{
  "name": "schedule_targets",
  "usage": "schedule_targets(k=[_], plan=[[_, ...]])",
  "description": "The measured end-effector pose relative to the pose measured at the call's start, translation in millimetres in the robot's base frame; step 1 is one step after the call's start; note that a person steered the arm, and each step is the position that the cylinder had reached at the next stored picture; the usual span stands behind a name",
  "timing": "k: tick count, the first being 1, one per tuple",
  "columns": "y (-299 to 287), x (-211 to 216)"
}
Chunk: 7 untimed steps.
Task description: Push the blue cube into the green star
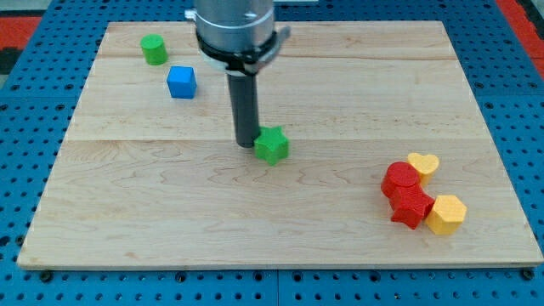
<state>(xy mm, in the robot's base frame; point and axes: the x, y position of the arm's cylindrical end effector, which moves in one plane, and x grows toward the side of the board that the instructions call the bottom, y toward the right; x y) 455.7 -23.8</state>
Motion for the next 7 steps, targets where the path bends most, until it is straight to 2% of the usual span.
schedule_targets(k=[1,2,3,4,5,6,7], plan=[[70,3],[130,28],[127,31],[59,-14],[-46,-28],[-176,-65],[-216,-142]])
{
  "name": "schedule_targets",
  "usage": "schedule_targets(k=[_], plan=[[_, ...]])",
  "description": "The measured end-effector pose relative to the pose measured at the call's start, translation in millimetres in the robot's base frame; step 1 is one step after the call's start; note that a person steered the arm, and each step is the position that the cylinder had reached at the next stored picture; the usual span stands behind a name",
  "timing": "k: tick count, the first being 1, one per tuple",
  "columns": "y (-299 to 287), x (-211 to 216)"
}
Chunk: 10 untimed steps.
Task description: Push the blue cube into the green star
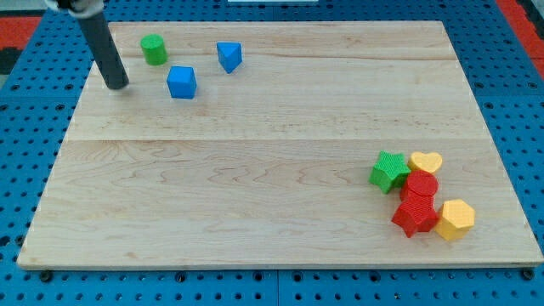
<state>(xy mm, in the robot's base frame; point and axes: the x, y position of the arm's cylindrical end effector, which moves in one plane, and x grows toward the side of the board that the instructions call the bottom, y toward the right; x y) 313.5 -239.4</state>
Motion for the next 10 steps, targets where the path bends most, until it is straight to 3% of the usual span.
schedule_targets(k=[2,3,4,5,7,8,9,10], plan=[[206,72],[274,88],[181,41],[214,-11],[345,99],[342,69],[337,115],[371,155]])
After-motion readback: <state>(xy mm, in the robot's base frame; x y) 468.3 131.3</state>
